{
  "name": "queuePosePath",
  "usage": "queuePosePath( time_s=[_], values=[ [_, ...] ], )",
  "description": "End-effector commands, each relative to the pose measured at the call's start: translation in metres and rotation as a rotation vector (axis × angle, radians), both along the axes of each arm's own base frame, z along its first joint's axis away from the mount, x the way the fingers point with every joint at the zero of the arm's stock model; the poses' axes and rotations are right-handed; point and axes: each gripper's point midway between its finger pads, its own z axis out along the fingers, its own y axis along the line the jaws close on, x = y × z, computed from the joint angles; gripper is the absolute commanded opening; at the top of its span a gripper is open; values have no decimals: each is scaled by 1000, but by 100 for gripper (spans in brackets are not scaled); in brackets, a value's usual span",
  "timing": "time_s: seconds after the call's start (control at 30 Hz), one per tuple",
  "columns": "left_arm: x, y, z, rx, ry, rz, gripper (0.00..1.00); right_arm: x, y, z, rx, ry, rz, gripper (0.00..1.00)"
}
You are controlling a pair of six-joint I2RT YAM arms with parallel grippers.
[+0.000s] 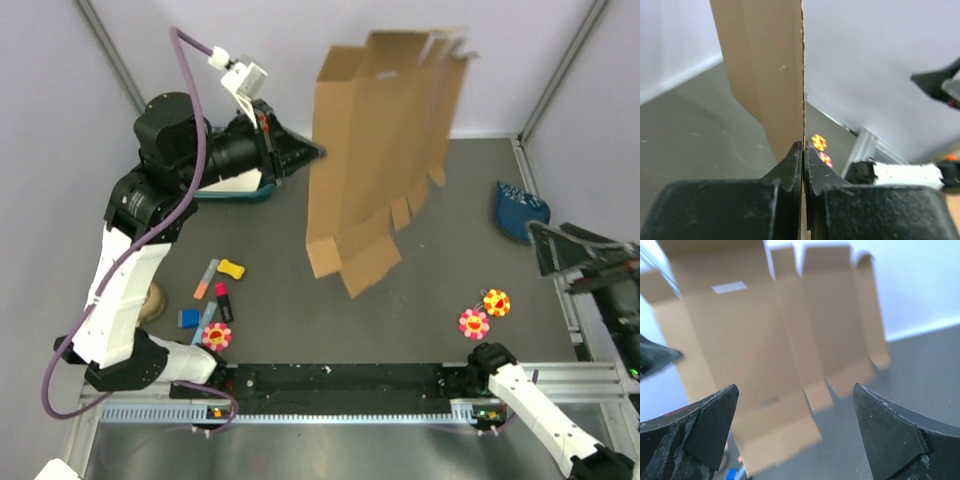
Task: Fold the paper box
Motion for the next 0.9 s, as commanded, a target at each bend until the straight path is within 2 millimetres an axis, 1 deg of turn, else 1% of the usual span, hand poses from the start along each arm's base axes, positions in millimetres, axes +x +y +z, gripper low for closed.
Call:
queuePosePath(
  time_s=[0.0, 0.03, 0.07, 0.1, 0.13, 0.2, 0.23, 0.27, 0.3, 0.33, 0.37, 0.4, 0.43, 0.47, 0.53, 0.57, 0.6, 0.63, 0.67, 0.7, 0.73, 0.77, 0.8, 0.83, 0.87],
  values=[
    [-56, -11, -14, -17, 77, -276, 0, -33, -16, 31, 46, -103, -8, 99],
    [-58, -10, -16, -23, 77, -289, 0, -35, -18, 31, 41, -104, -15, 99],
    [-62, -10, -25, -14, 96, -308, 0, -35, -21, 29, 34, -102, -25, 99],
    [-61, -10, -30, -7, 107, -305, 0, -34, -23, 23, 30, -82, -40, 99],
    [-57, -9, -41, 19, 131, -290, 0, -32, -23, 19, 24, -71, -45, 99],
    [-36, -6, -56, 52, 171, -233, 0, -28, -21, 9, 14, -48, -45, 99],
    [-23, -3, -62, 72, 170, -192, 0, -27, -21, 5, 10, -37, -46, 99],
    [-6, -4, -83, 123, 231, -157, 0, -23, -19, -2, 3, -20, -46, 99],
    [13, -1, -95, 171, 227, -99, 0, -21, -19, -5, -3, -11, -48, 99],
    [28, 3, -97, 195, 220, -52, 0, -20, -18, -8, -7, -4, -48, 99],
    [50, 1, -128, 269, 304, -23, 0, -16, -17, -15, -19, 12, -45, 99],
    [65, 1, -138, 315, 293, -12, 0, -15, -16, -18, -22, 19, -47, 99],
    [80, 3, -141, 328, 292, 5, 0, -14, -15, -21, -28, 28, -45, 99],
    [103, -1, -167, 366, 343, 17, 0, -10, -14, -29, -43, 47, -44, 99],
    [133, 2, -188, 394, 370, 61, 0, -6, -13, -37, -59, 63, -47, 99],
    [153, -4, -218, 425, 427, 66, 4, -1, -11, -47, -74, 89, -50, 99],
    [165, -8, -228, 427, 437, 69, 14, 1, -10, -51, -81, 100, -50, 99],
    [182, -11, -248, 437, 472, 85, 35, 3, -9, -56, -87, 113, -49, 99],
    [190, -12, -256, 434, 483, 106, 42, 8, -7, -65, -98, 136, -49, 99],
    [198, -12, -259, 423, 497, 141, 49, 10, -6, -70, -101, 149, -47, 99],
    [207, -12, -257, 404, 473, 167, 55, 12, -4, -74, -107, 159, -42, 99],
    [217, -3, -255, 403, 454, 247, 69, 16, -2, -81, -110, 181, -42, 99],
    [223, 2, -249, 366, 460, 304, 75, 18, -2, -85, -113, 191, -46, 99],
    [231, 12, -233, 303, 405, 362, 80, 21, -2, -90, -117, 207, -50, 99],
    [237, 24, -227, 265, 391, 432, 84, 25, -1, -97, -123, 227, -54, 99]
  ],
)
